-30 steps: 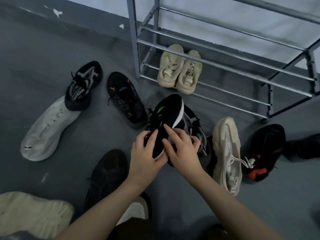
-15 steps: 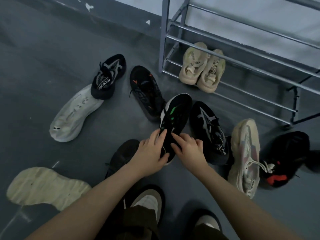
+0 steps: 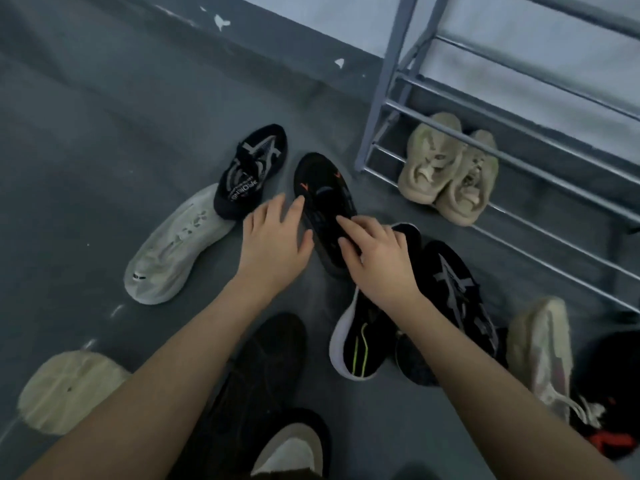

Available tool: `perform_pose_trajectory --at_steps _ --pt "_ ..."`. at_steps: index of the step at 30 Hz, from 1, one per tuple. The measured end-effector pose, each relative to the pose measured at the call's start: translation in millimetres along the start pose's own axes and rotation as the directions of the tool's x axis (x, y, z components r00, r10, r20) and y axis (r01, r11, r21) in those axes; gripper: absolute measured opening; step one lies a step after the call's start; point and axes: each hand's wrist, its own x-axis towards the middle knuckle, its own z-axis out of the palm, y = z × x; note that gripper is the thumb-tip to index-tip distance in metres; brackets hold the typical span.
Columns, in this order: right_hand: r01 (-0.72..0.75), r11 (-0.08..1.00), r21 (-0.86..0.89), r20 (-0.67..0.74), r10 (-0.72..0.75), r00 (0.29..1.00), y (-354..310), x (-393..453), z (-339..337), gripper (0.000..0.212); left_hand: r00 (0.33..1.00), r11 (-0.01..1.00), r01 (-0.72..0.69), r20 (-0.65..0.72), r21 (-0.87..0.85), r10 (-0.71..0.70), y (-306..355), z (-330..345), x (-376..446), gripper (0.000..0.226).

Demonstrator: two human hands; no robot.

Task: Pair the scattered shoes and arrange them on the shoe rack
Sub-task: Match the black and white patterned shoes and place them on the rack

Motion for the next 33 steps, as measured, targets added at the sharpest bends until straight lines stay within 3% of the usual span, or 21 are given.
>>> perform_pose_trajectory --at_steps 7,9,11,15,21,24,28,33 --pt "0.077 0.993 0.086 0.113 -0.087 0.99 -28 88 46 0.038 0.965 0.968 0.24 0.092 0.077 -0.247 -58 22 40 0.083" --pt "0.071 0.992 0.103 0.193 -0.09 0.977 -31 92 58 0.041 0.95 0.963 0.265 0.156 0.053 -0.27 -62 27 41 0.087" --pt "0.091 0.981 0.169 0.317 -0.141 0.938 -50 144 108 0.043 0.908 0.922 0.384 0.158 0.056 -0.388 -112 44 68 0.088" --pt "0.074 0.977 0.2 0.362 -0.144 0.921 -53 148 117 0.043 0.947 0.952 0.302 0.098 0.052 -0.306 -124 42 66 0.087" --pt "0.117 0.958 0.261 0.164 -0.163 0.973 -48 119 100 0.047 0.984 0.984 0.165 -0.05 -0.073 -0.169 -105 39 42 0.077" --pt "0.166 0.966 0.198 0.11 -0.19 0.975 -39 94 85 0.046 0.977 0.976 0.174 -0.099 -0.132 -0.188 -88 34 24 0.073" --pt "0.167 0.951 0.26 0.045 -0.184 0.982 -39 73 64 0.043 0.957 0.951 0.211 -0.149 -0.226 -0.247 -66 11 9 0.071" --pt "0.124 0.958 0.259 -0.103 -0.101 0.99 -42 48 24 0.043 0.966 0.961 0.05 -0.23 -0.271 -0.115 -28 -6 -13 0.067"
